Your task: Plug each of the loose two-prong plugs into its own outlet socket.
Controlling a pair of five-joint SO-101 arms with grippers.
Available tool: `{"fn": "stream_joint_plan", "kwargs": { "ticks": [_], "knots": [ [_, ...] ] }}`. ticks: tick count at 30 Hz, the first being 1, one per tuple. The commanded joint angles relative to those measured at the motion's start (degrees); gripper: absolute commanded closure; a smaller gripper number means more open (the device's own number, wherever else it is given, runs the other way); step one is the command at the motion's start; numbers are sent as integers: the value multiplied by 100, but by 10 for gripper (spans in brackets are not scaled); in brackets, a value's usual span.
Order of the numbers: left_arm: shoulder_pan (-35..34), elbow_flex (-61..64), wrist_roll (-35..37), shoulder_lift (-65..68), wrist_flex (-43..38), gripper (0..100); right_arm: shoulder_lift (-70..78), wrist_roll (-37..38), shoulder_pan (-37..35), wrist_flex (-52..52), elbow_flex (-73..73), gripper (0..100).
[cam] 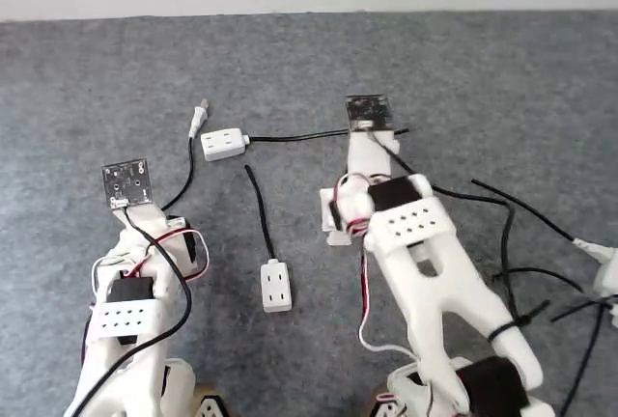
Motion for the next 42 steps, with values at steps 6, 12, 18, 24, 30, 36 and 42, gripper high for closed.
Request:
{"fn": "stream_joint_plan", "kwargs": {
  "ticks": [6, 12, 18, 24, 30, 36, 42],
  "knots": [
    [1037, -831, 26, 9, 1626, 974, 1191, 387, 312, 453, -1222, 991],
    [1881, -1068, 308, 44, 1960, 761, 2202, 387, 541, 514, -1978, 991],
    [2031, -1666, 1020, 976, 2286, 776, 2334, 387, 523, 505, -2040, 991],
    [2198, -3591, 1398, 2576, 4193, 774, 2352, 387, 523, 479, -2040, 991],
    [3042, -4075, 1679, 3974, 4229, 775, 2352, 387, 532, 462, -2040, 991],
    [3578, -4233, 1679, 4387, 4229, 775, 2343, 387, 541, 453, -2040, 991],
    [3569, -4224, 1679, 4396, 4220, 776, 2352, 396, 532, 444, -2066, 991]
  ]
}}
